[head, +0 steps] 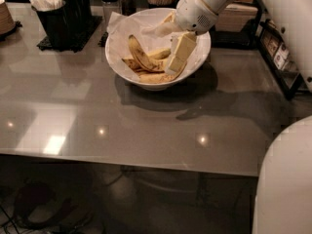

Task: Pick banana from white bowl

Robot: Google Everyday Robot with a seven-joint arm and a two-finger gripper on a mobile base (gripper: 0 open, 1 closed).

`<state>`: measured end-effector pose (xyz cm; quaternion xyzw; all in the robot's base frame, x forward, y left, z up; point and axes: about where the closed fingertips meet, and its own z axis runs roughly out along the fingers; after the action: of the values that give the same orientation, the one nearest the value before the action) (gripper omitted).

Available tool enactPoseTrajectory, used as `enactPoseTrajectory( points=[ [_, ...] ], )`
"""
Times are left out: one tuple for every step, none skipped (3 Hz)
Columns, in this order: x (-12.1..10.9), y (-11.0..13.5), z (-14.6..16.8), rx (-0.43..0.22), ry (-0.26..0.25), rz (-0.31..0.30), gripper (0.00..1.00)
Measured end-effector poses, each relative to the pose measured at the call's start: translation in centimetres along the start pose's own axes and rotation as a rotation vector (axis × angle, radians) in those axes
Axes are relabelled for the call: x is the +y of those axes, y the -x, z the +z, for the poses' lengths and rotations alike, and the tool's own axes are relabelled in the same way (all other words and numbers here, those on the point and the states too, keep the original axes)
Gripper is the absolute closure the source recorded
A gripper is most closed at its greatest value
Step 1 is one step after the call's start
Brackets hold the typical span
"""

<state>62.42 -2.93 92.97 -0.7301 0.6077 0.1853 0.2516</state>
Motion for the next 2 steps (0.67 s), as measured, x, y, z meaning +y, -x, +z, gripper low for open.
enactPoseTrajectory(
  points=[
    [0.0,0.0,0.0,0.0,0.0,0.0,0.38],
    [0.0,0.0,0.01,0.0,0.0,0.0,0.33]
  ],
)
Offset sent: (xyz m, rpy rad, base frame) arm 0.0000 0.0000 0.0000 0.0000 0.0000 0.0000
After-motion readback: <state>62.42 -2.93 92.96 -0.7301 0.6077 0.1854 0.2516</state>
